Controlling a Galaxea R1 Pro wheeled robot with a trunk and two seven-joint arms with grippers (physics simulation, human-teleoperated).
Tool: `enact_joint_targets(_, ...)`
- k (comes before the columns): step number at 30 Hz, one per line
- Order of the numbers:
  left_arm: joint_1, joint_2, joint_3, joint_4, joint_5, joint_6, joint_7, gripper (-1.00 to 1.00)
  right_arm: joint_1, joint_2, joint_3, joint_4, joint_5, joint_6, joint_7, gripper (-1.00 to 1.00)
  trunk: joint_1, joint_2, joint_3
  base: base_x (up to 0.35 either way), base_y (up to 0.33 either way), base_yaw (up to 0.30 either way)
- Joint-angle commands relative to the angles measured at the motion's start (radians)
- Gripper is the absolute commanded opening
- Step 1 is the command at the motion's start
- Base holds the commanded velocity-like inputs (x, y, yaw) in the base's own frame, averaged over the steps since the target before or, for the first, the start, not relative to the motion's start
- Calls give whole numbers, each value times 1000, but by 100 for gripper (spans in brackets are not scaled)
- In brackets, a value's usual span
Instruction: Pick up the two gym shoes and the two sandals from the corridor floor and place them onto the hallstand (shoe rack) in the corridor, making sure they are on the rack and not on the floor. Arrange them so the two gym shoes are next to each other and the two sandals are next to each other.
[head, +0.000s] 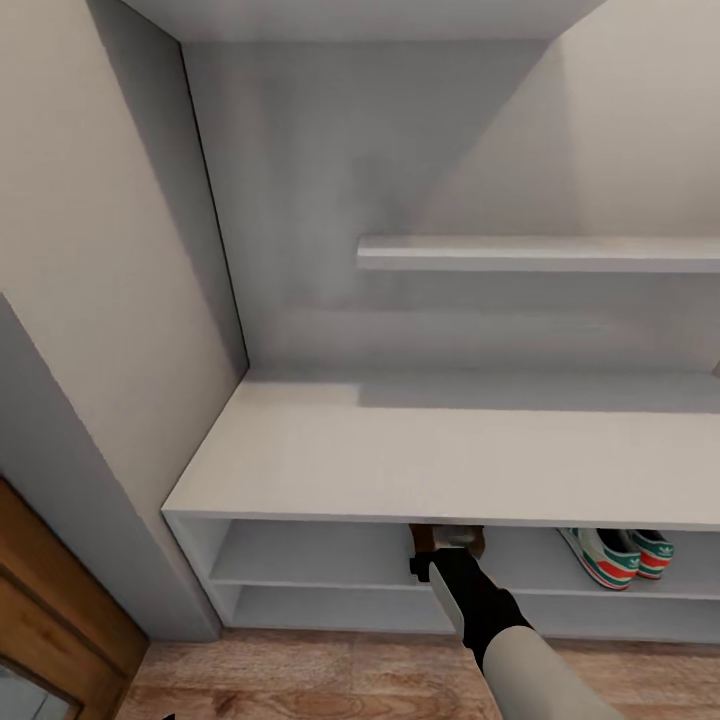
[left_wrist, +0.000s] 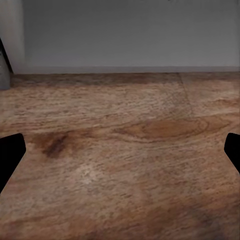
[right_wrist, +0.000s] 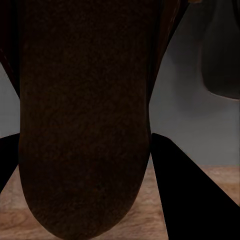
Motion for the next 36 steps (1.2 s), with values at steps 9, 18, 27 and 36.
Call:
enact_joint_targets(9, -1, 0, 4, 1, 7, 2, -10, 100, 0, 0, 1, -1, 0, 6, -4, 100, 0, 0, -1, 4, 0, 0)
enact_joint_targets(18, -1, 0, 4, 1, 7, 2, -10, 100, 0, 0, 1, -1, 0, 6, -4, 100, 0, 0, -1, -65, 0, 0)
enact_joint_targets(27, -1, 0, 4, 1, 7, 2, -10, 100, 0, 0, 3, 0, 0, 6, -4, 100, 0, 0, -1, -275, -18, 0)
enact_joint_targets(36, -1, 0, 4, 0, 7, 1, -9, 100, 0, 0, 3, 3, 2, 5, -4, 100, 0, 0, -1, -300, -133, 0)
